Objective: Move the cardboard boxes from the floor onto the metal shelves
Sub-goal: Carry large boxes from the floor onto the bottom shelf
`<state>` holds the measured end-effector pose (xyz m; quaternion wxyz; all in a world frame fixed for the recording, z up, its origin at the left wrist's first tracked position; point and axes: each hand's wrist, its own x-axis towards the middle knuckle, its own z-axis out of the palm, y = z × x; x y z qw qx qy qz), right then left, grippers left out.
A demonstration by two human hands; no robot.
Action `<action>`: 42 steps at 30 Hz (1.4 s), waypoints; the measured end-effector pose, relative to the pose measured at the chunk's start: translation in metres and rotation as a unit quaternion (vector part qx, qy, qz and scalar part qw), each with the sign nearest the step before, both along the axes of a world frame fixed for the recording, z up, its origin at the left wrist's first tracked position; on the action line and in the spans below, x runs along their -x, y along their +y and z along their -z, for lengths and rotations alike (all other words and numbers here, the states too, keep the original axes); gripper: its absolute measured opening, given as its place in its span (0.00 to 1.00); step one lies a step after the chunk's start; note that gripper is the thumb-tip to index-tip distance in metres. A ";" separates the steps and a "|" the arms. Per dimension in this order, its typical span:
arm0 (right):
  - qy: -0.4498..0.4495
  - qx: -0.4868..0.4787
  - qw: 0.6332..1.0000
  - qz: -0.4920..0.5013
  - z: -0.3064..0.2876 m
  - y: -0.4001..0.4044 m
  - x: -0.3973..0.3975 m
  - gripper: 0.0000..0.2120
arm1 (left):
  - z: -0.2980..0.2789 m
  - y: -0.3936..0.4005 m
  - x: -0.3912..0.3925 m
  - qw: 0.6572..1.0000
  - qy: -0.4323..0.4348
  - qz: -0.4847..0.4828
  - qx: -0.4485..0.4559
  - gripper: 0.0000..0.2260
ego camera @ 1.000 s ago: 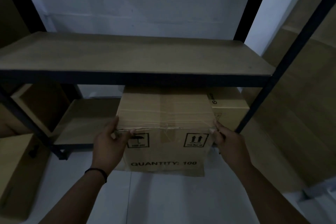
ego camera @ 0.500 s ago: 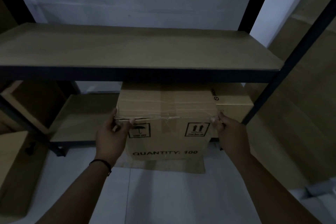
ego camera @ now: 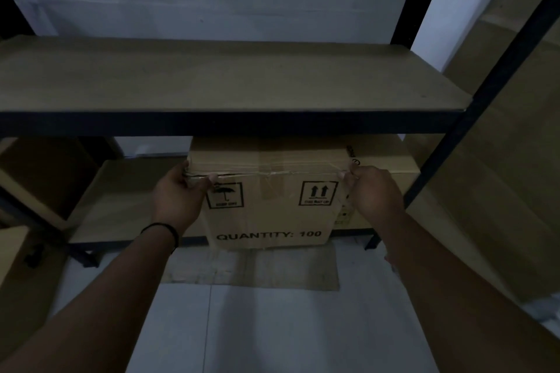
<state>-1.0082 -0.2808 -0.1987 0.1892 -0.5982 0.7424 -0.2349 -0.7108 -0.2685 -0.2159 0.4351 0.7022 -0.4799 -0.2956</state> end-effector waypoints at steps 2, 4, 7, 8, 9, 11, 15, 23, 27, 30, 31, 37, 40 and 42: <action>0.003 -0.005 1.000 0.003 -0.002 -0.007 0.002 0.20 | 0.000 -0.006 0.001 1.000 -0.004 -0.015 -0.007 0.27; 0.015 -0.013 1.000 0.004 -0.003 -0.014 0.004 0.19 | 0.000 -0.012 0.002 1.000 -0.010 -0.023 -0.014 0.28; 0.031 -0.014 0.999 -0.006 -0.003 -0.024 0.006 0.18 | 0.000 -0.019 0.001 0.999 -0.018 -0.019 -0.024 0.30; 0.033 -0.013 0.999 -0.005 -0.003 -0.027 0.006 0.17 | -0.001 -0.022 0.001 0.999 -0.020 -0.018 -0.028 0.30; 0.037 -0.013 0.999 -0.004 -0.003 -0.029 0.006 0.17 | -0.002 -0.024 0.001 0.999 -0.024 -0.019 -0.030 0.30; 0.046 -0.014 0.999 -0.004 -0.002 -0.034 0.006 0.17 | -0.003 -0.029 0.003 0.999 -0.036 -0.026 -0.032 0.30; 0.036 0.004 0.999 0.001 0.002 -0.040 0.007 0.17 | -0.007 -0.033 0.008 0.998 -0.038 -0.030 -0.027 0.29; 0.073 0.024 0.997 0.000 0.002 -0.042 0.006 0.17 | -0.009 -0.033 0.010 0.999 -0.044 -0.016 -0.026 0.28; 0.072 0.006 0.997 0.005 0.004 -0.045 0.005 0.18 | -0.010 -0.036 0.007 0.997 -0.059 0.001 -0.041 0.29; 0.058 -0.029 0.998 -0.005 0.006 -0.047 0.007 0.19 | -0.012 -0.036 0.004 0.995 -0.074 0.023 -0.061 0.30; 0.053 -0.054 0.997 -0.014 0.006 -0.046 0.008 0.21 | -0.012 -0.035 0.002 0.994 -0.073 0.039 -0.072 0.30; 0.035 -0.153 0.986 -0.054 -0.002 -0.014 0.011 0.36 | -0.032 -0.014 -0.017 0.981 -0.013 0.115 -0.156 0.38; 0.039 -0.158 0.986 -0.044 -0.012 0.012 0.008 0.37 | -0.044 0.006 -0.020 0.984 -0.053 0.091 -0.144 0.36; 0.042 -0.160 0.986 -0.036 -0.017 0.030 0.006 0.37 | -0.051 0.020 -0.019 0.979 -0.091 0.101 -0.150 0.31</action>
